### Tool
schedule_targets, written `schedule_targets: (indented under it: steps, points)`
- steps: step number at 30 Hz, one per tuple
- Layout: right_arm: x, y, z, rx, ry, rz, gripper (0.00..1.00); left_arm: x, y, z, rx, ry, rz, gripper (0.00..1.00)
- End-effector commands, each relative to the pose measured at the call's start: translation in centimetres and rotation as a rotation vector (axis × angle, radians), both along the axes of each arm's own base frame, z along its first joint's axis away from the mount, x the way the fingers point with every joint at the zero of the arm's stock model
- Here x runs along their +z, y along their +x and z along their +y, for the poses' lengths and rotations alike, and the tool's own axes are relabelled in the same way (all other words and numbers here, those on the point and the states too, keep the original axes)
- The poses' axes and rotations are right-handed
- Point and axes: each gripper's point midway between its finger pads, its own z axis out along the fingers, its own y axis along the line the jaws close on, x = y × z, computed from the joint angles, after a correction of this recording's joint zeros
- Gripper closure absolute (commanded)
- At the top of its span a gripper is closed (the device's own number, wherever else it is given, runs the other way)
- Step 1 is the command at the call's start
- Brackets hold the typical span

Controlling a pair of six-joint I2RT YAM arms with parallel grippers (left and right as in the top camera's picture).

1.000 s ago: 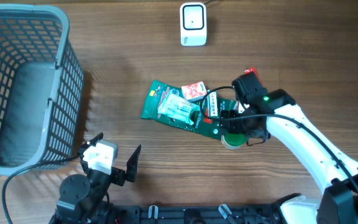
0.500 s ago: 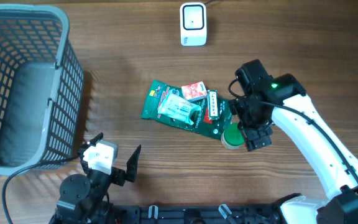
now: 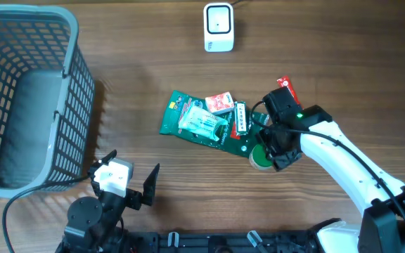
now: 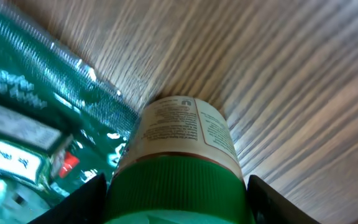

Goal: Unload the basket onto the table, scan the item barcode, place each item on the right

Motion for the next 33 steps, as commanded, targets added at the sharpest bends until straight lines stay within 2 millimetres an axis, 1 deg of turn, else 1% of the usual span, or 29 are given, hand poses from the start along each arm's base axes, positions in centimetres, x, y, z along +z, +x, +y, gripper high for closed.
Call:
schedule_targets:
  steps: [1,2,3,4,5,6,8,9,10,12,13,14,15,17,18,19,20,21,22,23,24,25,26,27,29,30,33]
  points:
    - [0.4,1.0,-0.5,0.382,-0.051,-0.075,0.46,-0.2,0.0,-0.2,-0.017,0.013,-0.003,0.0]
    - [1.0,1.9,-0.8,0.597,-0.087,-0.121,0.39,-0.2,0.0,-0.2,-0.017,0.013,-0.003,0.0]
    - [1.5,2.4,-0.8,0.777,-0.108,-0.151,0.38,-0.2,0.0,-0.2,-0.017,0.013,-0.003,0.0]
    - [2.1,2.8,-0.7,0.889,-0.114,-0.168,0.34,-0.2,0.0,-0.2,-0.017,0.013,-0.003,0.0]
    - [3.1,3.1,-0.5,1.025,-0.123,-0.183,0.31,-0.2,0.0,-0.2,-0.018,0.013,-0.003,0.0]
    - [4.0,3.4,-0.4,1.134,-0.133,-0.201,0.29,-0.2,0.0,-0.2,-0.017,0.013,-0.003,0.0]
    - [4.4,3.5,-0.4,1.207,-0.139,-0.209,0.25,-0.2,0.0,-0.2,-0.017,0.013,-0.003,0.0]
    - [4.5,3.7,-0.3,1.211,-0.14,-0.214,0.22,-0.2,0.0,-0.2,-0.017,0.013,-0.003,0.0]
    - [4.5,3.7,-0.4,1.211,-0.144,-0.213,0.22,-0.2,0.0,-0.2,-0.017,0.013,-0.003,0.0]
    - [4.5,3.5,-1.2,1.204,-0.182,-0.183,0.2,-0.2,0.0,-0.2,-0.017,0.013,-0.003,0.0]
    - [4.4,3.3,-1.3,1.191,-0.177,-0.174,0.06,-0.2,0.0,-0.2,-0.017,0.013,-0.003,0.0]
    - [4.6,3.1,-1.2,1.143,-0.165,-0.161,0.0,-0.2,0.0,-0.2,-0.017,0.013,-0.003,0.0]
    - [5.0,2.9,-0.7,1.081,-0.128,-0.165,0.0,-0.2,0.0,-0.2,-0.017,0.014,-0.003,0.0]
    - [7.0,3.4,0.6,0.792,-0.047,-0.176,0.0,-0.2,0.0,-0.2,-0.018,0.013,-0.003,0.0]
    - [7.6,3.6,1.0,0.691,-0.02,-0.178,0.0,-0.2,0.0,-0.2,-0.017,0.013,-0.003,0.0]
    - [8.3,4.1,1.9,0.537,0.037,-0.186,0.0,-0.2,0.0,-0.2,-0.017,0.013,-0.003,0.0]
    - [8.6,4.0,2.7,0.386,0.099,-0.164,0.0,-0.2,0.0,-0.2,-0.018,0.013,-0.003,0.0]
    - [8.7,3.5,3.3,0.232,0.148,-0.114,0.0,-0.2,0.0,-0.2,-0.017,0.013,-0.003,0.0]
    - [8.7,3.2,3.2,0.126,0.157,-0.081,0.0,-0.2,0.0,-0.2,-0.017,0.014,-0.003,0.0]
    - [8.4,2.7,2.3,-0.063,0.119,-0.026,0.0,-0.2,0.0,-0.2,-0.017,0.013,-0.003,0.0]
    - [8.2,2.4,1.5,-0.16,0.08,-0.004,0.0,-0.2,0.0,-0.2,-0.017,0.013,-0.003,0.0]
    - [7.8,1.6,0.7,-0.31,0.039,0.042,0.0,-0.2,0.0,-0.2,-0.017,0.013,-0.003,0.0]
    - [7.6,0.9,0.4,-0.413,0.024,0.078,0.0,-0.2,0.0,-0.2,-0.018,0.013,-0.003,0.0]
    - [7.4,1.0,0.0,-0.445,0.004,0.07,0.0,-0.2,0.0,-0.2,-0.018,0.013,-0.003,0.0]
    - [6.8,1.8,-1.5,-0.467,-0.074,0.009,0.0,-0.2,0.0,-0.2,-0.017,0.014,-0.003,0.0]
    - [6.5,1.8,-1.8,-0.469,-0.09,0.002,0.0,-0.2,0.0,-0.2,-0.017,0.013,-0.003,0.0]
    - [4.9,2.0,-1.8,-0.464,-0.082,-0.011,0.0,-0.2,0.0,-0.2,-0.017,0.013,-0.003,0.0]
